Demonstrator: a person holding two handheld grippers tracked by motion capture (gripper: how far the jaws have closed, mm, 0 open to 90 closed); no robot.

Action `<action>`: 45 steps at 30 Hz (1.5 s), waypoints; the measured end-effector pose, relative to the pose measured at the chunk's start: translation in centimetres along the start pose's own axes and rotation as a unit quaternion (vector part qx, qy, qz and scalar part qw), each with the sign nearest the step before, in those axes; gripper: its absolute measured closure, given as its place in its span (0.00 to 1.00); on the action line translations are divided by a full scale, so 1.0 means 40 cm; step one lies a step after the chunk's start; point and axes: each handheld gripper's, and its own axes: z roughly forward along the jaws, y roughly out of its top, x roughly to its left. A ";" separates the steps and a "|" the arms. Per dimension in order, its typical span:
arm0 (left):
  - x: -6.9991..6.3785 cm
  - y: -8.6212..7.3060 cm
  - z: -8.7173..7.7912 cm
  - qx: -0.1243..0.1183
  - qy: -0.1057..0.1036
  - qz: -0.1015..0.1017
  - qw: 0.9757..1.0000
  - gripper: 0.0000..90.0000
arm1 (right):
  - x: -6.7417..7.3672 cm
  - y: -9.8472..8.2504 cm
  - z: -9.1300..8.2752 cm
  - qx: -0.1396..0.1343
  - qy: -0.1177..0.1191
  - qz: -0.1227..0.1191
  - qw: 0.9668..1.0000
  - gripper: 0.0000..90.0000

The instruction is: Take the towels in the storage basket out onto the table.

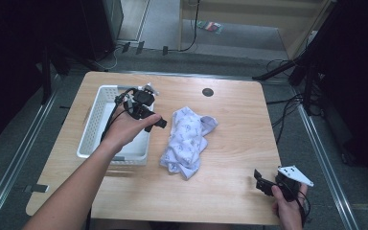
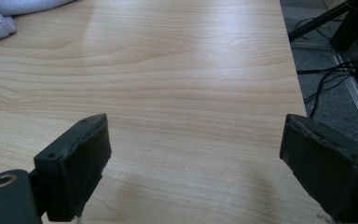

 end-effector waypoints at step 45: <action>0.269 -0.327 -0.118 -0.153 0.042 -0.090 0.983 0.00 | 0.000 0.000 0.001 0.000 -0.008 0.000 1.000 0.10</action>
